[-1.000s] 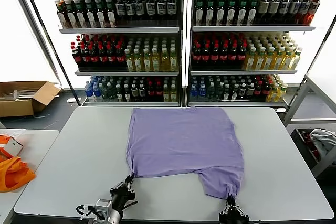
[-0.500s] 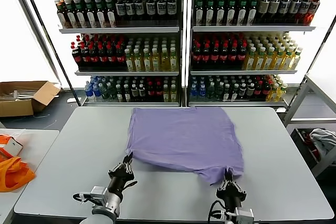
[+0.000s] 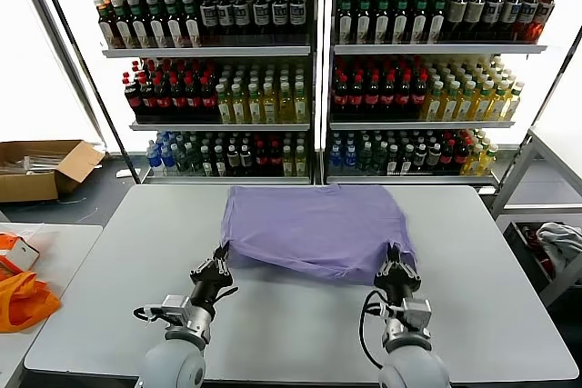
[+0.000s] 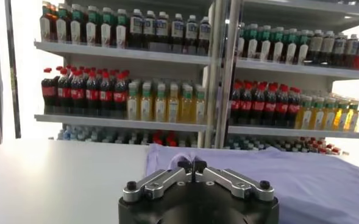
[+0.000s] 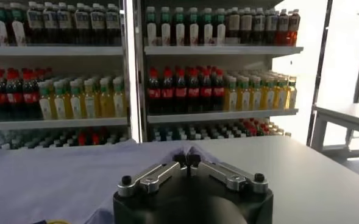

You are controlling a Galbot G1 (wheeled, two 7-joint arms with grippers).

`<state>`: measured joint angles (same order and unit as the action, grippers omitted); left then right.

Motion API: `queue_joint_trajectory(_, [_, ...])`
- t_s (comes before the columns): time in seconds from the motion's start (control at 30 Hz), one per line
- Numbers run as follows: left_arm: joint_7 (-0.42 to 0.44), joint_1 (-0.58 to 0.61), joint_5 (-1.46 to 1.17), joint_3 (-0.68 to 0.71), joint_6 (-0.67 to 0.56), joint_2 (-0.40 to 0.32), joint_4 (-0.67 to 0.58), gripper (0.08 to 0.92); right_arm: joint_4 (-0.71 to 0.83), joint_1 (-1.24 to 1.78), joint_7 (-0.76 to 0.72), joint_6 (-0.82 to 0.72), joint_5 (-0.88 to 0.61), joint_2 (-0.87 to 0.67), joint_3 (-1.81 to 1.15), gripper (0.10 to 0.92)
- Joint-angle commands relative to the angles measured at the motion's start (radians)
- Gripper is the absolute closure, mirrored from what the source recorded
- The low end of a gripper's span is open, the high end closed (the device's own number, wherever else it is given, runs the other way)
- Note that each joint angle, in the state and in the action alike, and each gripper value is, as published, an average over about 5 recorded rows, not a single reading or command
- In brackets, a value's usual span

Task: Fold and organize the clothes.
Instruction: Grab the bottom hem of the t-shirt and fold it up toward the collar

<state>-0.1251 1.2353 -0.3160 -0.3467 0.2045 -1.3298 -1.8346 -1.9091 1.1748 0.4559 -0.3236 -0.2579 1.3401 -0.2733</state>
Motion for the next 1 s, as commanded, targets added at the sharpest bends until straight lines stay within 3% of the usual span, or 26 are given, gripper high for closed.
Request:
queue_joint_trajectory(0.03, [-0.003,-0.112,-0.017,0.012,-0.007,0.006,0.171,0.916,0.153,-0.175,-0.004,-0.010,-0.046,0.000,0.004,0.918])
queue_joint_trajectory(0.77, [0.008,-0.179,-0.013,0.032,-0.008,0.013,0.264,0.916,0.265,-0.255,-0.033,-0.068,-0.047,0.027,0.031,0.916])
queue_joint_trajectory(0.9, [0.015,-0.175,0.003,0.029,-0.012,0.015,0.248,0.908,0.265,-0.270,-0.033,-0.087,-0.058,0.033,0.029,0.852])
queue_joint_trajectory(1.0, [0.018,-0.164,0.009,0.027,-0.006,0.017,0.217,0.851,0.250,-0.276,-0.017,-0.087,-0.116,0.040,0.028,0.766])
